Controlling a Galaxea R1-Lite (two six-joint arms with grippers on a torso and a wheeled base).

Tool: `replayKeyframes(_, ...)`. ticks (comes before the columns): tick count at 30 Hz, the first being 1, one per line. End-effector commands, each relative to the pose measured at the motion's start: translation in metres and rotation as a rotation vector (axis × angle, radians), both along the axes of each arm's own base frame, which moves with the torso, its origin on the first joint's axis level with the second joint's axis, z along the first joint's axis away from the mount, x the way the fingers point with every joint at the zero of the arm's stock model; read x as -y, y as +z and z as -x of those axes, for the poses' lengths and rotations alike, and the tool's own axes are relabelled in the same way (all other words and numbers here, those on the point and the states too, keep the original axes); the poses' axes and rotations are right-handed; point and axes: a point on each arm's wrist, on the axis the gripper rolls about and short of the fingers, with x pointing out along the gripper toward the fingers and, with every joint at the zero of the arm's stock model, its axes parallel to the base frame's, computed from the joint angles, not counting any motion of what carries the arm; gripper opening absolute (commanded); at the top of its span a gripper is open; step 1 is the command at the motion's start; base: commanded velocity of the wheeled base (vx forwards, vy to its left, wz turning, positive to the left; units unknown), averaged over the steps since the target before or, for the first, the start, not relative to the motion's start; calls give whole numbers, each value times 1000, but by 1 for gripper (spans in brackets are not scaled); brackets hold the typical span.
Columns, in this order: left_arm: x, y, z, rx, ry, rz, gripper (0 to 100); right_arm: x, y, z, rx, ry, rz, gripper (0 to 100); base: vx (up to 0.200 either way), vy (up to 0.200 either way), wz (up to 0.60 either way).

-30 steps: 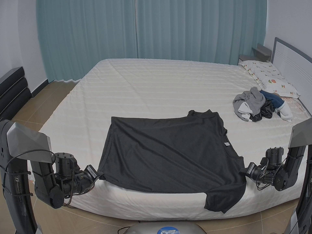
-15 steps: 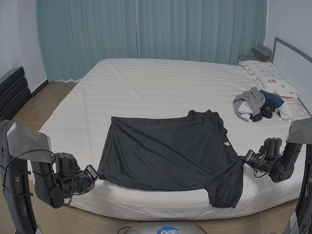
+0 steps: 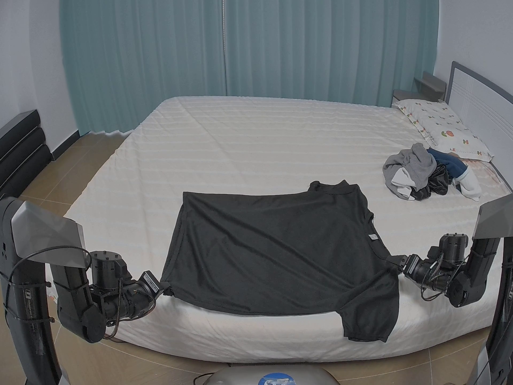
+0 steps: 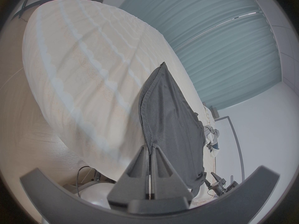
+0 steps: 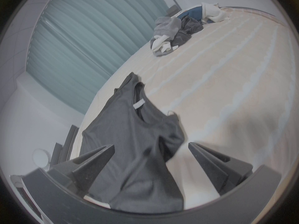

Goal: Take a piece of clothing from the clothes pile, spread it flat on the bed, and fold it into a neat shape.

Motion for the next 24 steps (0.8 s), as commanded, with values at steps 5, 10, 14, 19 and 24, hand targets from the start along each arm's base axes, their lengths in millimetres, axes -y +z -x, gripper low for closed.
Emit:
replayKeyframes(5,0,-1,0,-1,0,0,0,1,-2,52,-56,147,45,100,0,0,0)
replayKeyframes(10,0,-1,0,-3,0,0,0,-3,-13,67,-83,206,54,100,0,0,0)
replayKeyframes(14,0,-1,0,-3,0,0,0,-11,-20,70,-82,245,57,100,0,0,0)
replayKeyframes(19,0,-1,0,-4,0,0,0,-18,-24,69,-79,266,66,100,0,0,0)
replayKeyframes(24,0,-1,0,-3,0,0,0,-18,-26,68,-79,266,66,100,0,0,0)
